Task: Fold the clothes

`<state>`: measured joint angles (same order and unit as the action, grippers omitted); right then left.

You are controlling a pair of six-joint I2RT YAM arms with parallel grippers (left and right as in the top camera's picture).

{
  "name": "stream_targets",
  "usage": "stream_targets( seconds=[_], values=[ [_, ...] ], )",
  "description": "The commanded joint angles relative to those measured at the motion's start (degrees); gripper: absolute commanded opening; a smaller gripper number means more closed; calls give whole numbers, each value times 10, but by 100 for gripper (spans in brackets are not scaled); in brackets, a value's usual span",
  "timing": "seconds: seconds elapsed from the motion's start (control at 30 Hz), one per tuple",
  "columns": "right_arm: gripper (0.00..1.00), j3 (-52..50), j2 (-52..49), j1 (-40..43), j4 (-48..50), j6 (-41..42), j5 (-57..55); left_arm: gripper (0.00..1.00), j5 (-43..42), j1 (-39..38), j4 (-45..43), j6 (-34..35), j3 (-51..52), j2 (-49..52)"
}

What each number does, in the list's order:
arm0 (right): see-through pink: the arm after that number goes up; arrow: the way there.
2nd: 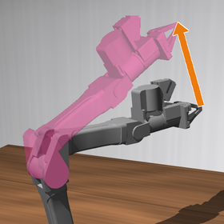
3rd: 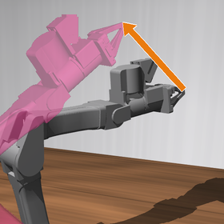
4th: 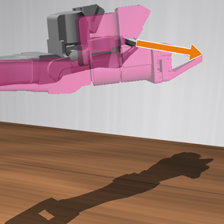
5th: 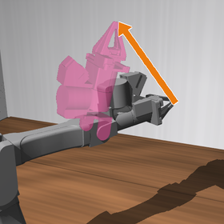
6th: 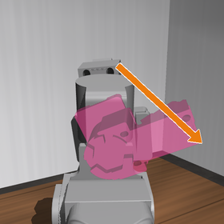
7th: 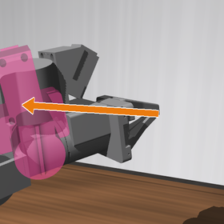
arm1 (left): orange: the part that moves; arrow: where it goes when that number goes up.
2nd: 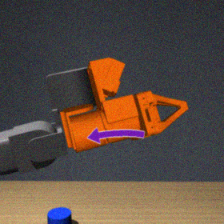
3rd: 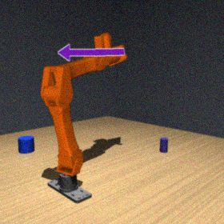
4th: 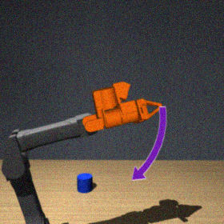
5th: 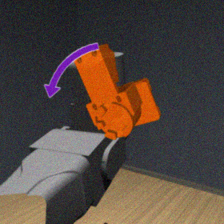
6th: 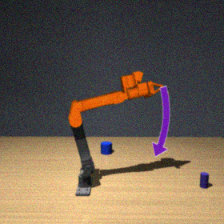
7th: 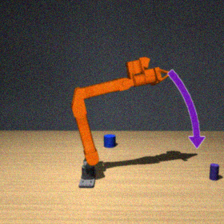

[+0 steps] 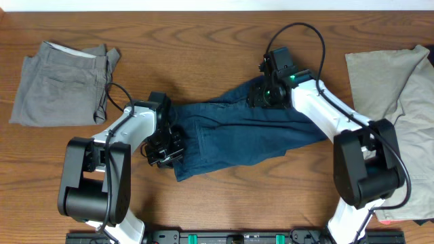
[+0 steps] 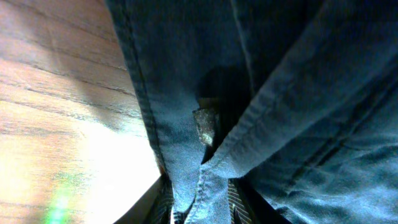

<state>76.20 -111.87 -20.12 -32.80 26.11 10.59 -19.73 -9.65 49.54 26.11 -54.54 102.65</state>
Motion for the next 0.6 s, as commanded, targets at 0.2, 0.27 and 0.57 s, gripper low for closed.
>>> stream_targets(
  seconds=[0.2, 0.27, 0.57],
  values=[
    [41, 3, -14, -20, 36, 195, -53, 32, 10, 2, -5, 1, 4, 9],
    [23, 3, -14, -22, 39, 195, -55, 32, 10, 2, -5, 1, 4, 9],
    [1, 2, -15, -34, 21, 195, -59, 32, 10, 2, -5, 1, 4, 9]
  ],
)
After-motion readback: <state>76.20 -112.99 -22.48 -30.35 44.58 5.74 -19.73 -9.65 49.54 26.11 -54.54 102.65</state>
